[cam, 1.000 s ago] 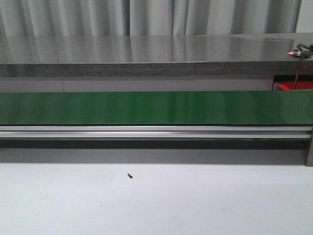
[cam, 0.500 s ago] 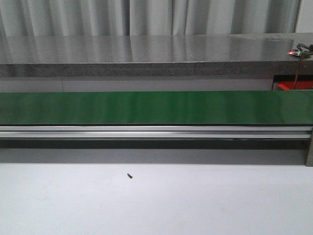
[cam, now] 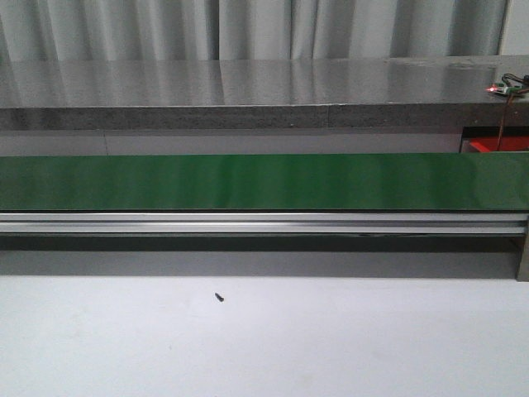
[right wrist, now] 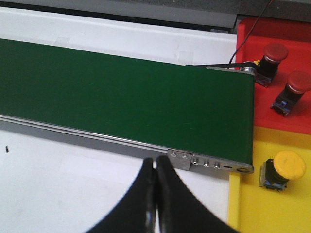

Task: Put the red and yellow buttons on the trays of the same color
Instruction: 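Set the red button on the green belt and open the left gripper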

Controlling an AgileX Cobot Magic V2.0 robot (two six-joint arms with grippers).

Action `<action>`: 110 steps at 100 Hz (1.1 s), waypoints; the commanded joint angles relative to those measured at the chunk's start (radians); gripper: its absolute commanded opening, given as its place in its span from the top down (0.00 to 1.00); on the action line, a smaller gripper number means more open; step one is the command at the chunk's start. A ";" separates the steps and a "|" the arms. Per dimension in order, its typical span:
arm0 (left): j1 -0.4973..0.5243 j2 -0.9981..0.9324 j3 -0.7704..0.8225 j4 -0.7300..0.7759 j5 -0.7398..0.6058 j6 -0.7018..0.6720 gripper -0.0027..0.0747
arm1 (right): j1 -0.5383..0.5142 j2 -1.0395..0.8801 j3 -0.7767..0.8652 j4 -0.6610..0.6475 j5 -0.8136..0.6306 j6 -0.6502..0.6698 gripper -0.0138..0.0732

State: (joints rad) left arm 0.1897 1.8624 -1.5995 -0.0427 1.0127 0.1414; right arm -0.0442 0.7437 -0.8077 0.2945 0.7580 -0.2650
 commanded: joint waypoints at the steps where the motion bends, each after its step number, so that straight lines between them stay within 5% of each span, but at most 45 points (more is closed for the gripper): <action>1: -0.005 -0.049 -0.027 -0.012 -0.026 0.010 0.35 | -0.001 -0.005 -0.027 0.019 -0.057 -0.008 0.92; 13: -0.005 -0.049 -0.027 -0.021 -0.025 0.010 0.23 | -0.001 -0.005 -0.027 0.019 -0.057 -0.008 0.92; 54: 0.005 -0.161 -0.031 -0.106 -0.092 0.034 0.23 | -0.001 -0.005 -0.027 0.019 -0.057 -0.008 0.92; 110: 0.230 -0.144 -0.031 -0.105 -0.191 -0.091 0.23 | -0.001 -0.005 -0.027 0.019 -0.057 -0.008 0.92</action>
State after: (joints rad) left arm 0.3991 1.7558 -1.5995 -0.1381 0.8932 0.0965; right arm -0.0442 0.7437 -0.8077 0.2945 0.7580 -0.2650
